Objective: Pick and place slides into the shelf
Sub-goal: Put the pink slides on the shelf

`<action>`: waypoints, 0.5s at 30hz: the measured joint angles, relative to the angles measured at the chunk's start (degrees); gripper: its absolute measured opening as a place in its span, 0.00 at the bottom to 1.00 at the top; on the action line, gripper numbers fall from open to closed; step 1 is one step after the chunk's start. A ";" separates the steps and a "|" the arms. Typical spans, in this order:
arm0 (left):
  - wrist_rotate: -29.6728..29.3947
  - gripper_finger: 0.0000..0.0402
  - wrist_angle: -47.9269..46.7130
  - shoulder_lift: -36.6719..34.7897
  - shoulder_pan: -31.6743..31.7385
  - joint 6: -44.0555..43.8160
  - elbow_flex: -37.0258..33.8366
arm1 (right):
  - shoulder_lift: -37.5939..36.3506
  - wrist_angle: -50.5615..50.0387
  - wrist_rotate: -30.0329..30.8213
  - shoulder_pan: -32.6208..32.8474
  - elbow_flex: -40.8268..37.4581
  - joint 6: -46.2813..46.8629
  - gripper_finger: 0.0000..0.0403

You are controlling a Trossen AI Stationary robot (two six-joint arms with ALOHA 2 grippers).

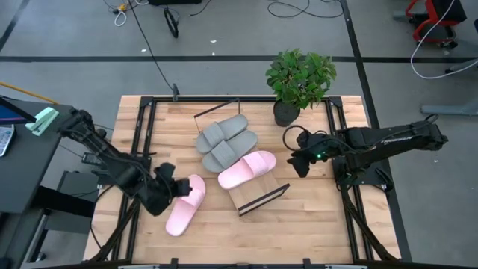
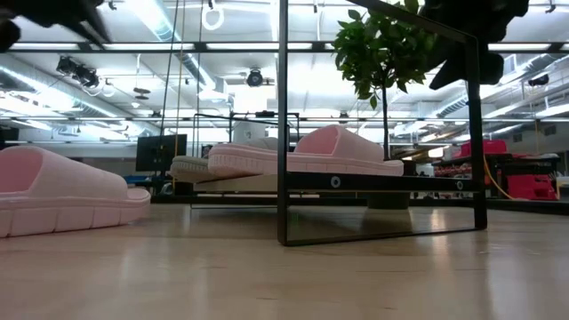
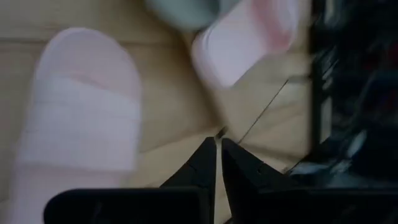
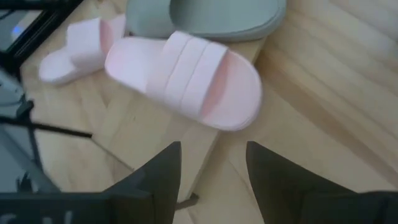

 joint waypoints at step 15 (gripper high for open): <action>22.43 0.15 -3.30 1.86 -4.44 37.51 0.02 | 0.01 3.95 -9.36 0.89 0.00 -3.27 0.46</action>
